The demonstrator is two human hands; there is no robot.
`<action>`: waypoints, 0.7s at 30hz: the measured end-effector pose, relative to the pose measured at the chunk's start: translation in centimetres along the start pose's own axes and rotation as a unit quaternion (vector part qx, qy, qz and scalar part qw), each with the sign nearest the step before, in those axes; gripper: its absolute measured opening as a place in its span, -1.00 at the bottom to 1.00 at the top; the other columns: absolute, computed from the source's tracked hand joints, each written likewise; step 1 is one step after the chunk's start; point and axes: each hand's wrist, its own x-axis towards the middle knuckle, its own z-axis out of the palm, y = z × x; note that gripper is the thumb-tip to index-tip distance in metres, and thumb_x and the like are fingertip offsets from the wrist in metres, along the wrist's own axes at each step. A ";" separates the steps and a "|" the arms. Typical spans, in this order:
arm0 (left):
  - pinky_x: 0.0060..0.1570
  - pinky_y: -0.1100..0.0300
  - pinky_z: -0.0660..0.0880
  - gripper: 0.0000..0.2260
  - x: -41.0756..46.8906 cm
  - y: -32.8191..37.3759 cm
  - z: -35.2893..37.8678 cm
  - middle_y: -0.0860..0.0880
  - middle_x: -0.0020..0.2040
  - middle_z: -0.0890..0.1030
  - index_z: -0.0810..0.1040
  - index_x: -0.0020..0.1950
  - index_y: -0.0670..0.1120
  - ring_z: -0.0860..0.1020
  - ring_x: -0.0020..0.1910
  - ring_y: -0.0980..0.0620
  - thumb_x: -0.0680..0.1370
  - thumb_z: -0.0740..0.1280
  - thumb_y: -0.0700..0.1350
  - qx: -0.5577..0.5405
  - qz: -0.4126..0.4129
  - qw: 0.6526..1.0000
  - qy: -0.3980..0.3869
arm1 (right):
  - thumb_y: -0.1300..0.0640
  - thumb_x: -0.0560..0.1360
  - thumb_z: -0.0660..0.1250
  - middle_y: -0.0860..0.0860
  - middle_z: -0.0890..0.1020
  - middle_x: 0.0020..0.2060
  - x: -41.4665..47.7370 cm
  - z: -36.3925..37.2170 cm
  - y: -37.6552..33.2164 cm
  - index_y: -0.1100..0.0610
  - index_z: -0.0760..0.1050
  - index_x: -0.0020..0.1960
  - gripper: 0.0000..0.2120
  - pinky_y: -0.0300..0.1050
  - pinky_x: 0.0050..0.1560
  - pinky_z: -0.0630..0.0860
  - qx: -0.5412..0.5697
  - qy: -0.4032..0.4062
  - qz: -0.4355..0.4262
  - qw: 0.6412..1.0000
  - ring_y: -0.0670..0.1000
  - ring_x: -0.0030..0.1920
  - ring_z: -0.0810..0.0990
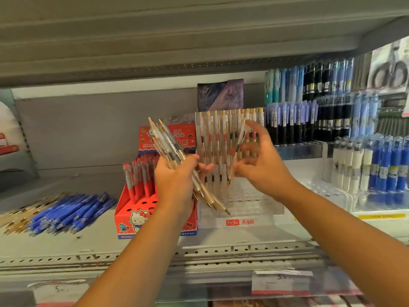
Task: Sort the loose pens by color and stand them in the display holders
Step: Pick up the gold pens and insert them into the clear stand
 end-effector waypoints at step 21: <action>-0.29 0.00 0.62 -0.76 -1.2 -0.2 -1.1 0.02 -0.28 0.63 0.45 0.16 -0.11 0.67 -0.28 -0.01 0.55 0.30 -0.34 0.090 0.035 0.991 -0.087 | 0.31 0.46 0.40 -0.09 0.59 -0.17 0.9 0.2 3.5 -0.17 0.27 0.27 -0.43 -0.13 -0.17 0.64 -0.229 0.018 -0.011 0.973 -0.10 -0.22 0.64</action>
